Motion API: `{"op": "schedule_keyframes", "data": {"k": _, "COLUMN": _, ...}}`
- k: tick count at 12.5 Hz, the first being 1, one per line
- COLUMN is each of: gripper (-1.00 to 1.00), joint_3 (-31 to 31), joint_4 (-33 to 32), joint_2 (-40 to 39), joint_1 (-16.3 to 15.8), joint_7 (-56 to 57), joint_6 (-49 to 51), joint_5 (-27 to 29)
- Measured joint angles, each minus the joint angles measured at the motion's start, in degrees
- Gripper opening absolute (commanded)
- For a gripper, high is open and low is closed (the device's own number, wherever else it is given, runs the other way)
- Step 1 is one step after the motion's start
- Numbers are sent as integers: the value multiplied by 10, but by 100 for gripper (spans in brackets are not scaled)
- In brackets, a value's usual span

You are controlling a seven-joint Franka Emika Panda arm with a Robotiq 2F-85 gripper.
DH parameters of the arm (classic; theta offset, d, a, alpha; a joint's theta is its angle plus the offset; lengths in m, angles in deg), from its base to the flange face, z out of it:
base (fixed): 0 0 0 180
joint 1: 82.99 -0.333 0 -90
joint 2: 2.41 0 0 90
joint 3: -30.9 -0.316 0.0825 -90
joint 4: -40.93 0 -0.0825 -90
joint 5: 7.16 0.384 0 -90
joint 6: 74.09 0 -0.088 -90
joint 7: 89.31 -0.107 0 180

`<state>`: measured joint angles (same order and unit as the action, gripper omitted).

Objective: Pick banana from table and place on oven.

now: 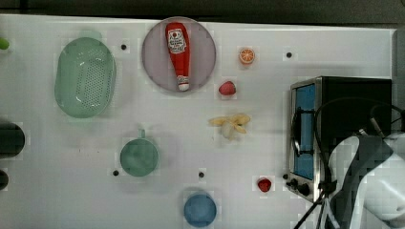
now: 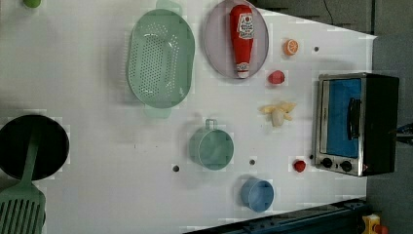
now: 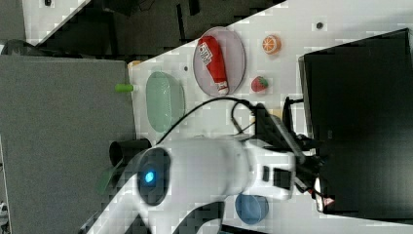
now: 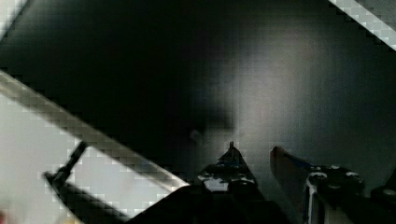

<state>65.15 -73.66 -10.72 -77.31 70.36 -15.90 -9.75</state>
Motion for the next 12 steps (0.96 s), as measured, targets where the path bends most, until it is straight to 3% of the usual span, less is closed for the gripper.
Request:
{"op": "schedule_keyframes", "data": {"k": 5, "gripper": -43, "joint_3": 4, "joint_4": 13, "joint_2": -39, "joint_1": -12, "joint_7": 27, "joint_6": -10, "joint_5": -11}}
{"op": "schedule_keyframes", "data": {"k": 11, "gripper": 89, "joint_3": -18, "joint_4": 23, "joint_2": -36, "joint_1": -8, "joint_7": 32, "joint_6": -5, "joint_5": -13}}
{"op": "schedule_keyframes", "data": {"k": 12, "gripper": 100, "joint_3": -17, "joint_4": 22, "joint_2": -36, "joint_1": -14, "joint_7": 34, "joint_6": -5, "joint_5": -15}}
